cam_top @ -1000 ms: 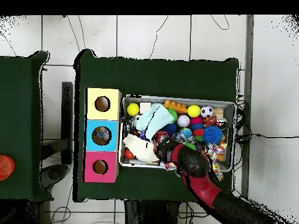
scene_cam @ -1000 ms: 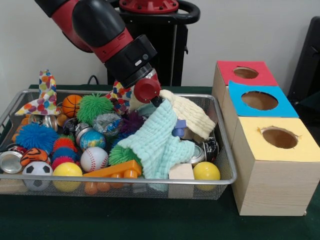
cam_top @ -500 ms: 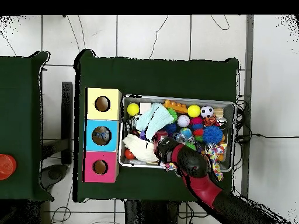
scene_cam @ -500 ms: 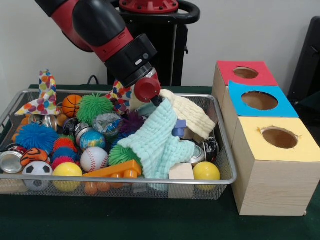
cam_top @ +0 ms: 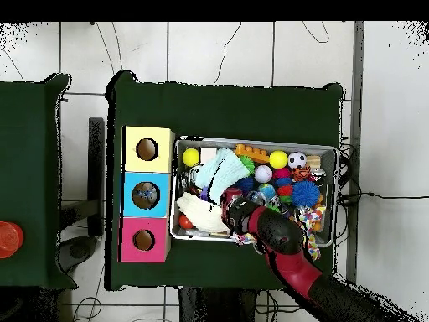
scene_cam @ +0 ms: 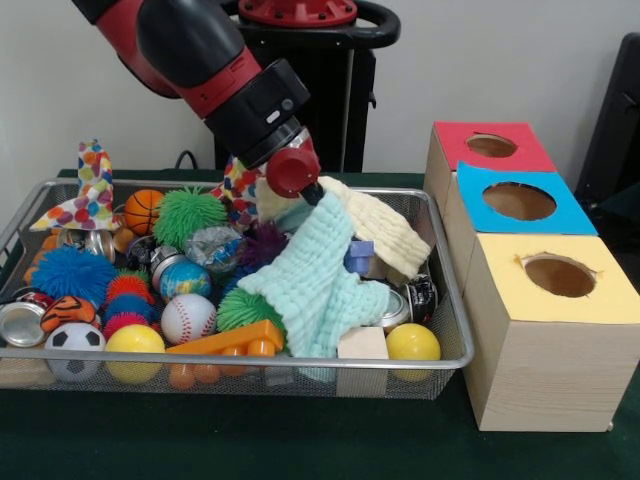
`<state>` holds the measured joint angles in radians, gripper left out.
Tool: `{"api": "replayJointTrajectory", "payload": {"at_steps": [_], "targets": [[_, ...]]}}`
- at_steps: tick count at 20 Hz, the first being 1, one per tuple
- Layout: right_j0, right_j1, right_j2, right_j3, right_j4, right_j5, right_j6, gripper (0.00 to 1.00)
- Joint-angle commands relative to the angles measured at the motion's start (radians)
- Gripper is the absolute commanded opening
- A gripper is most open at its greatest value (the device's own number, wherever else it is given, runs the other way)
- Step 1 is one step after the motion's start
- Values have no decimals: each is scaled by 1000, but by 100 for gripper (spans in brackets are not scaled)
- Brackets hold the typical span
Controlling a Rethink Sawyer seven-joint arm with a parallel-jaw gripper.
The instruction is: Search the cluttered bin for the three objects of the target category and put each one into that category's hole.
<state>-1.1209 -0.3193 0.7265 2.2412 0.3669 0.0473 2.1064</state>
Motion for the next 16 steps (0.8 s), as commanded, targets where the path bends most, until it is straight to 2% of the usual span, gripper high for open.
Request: {"api": "replayJointTrajectory", "payload": {"at_steps": [1,5,7,8,14,16], "targets": [[79,-74,-36,-53,111,75,252,0],[83,-138,-22,-13,146,127,288,0],[65,-175,35,25,182,161,334,0],[49,-198,65,48,210,210,360,0],[-17,-196,237,132,299,266,442,0],[-14,-180,255,135,312,259,447,0]]}}
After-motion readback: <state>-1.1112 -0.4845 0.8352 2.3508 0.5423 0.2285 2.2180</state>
